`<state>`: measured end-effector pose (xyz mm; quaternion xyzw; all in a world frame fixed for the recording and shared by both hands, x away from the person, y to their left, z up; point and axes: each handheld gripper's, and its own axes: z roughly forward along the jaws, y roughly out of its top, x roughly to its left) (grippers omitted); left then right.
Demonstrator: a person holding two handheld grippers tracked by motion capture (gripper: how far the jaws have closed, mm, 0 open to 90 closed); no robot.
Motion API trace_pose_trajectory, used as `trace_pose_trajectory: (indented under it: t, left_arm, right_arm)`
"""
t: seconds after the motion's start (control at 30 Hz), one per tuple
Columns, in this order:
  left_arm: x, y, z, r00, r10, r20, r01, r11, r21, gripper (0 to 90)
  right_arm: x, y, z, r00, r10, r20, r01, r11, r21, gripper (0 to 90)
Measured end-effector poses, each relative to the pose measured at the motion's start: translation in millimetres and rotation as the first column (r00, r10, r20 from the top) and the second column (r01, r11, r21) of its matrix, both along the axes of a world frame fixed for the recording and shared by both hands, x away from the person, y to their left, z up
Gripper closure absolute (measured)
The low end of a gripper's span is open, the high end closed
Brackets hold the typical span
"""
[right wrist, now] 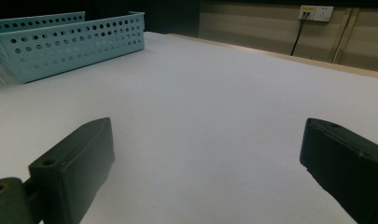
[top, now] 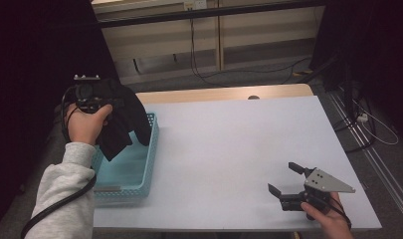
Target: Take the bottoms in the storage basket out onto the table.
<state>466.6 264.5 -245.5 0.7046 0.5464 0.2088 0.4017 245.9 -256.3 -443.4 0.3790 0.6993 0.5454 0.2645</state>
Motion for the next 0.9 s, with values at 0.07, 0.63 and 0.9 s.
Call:
trace_pose_trajectory:
  t: [0.07,0.63,0.9]
  left_arm:
    - [-0.7,-4.1,5.1,0.9997,-0.018,0.018,0.019,0.9998,-0.007,76.1]
    - [-14.4,-66.2,35.5,0.9719,-0.198,0.126,0.208,0.976,-0.065,75.9]
    - [-19.9,-99.8,22.0,0.9491,-0.298,0.101,0.305,0.95,-0.064,75.8]
  right_arm:
    - [0.1,0.1,0.0,1.0,0.0,0.0,0.0,1.0,-0.001,2.5]
    - [-0.6,-0.7,0.4,1.0,-0.004,0.0,0.004,1.0,0.002,2.5]
    - [1.5,0.5,0.1,1.0,0.0,-0.001,0.0,1.0,-0.002,2.5]
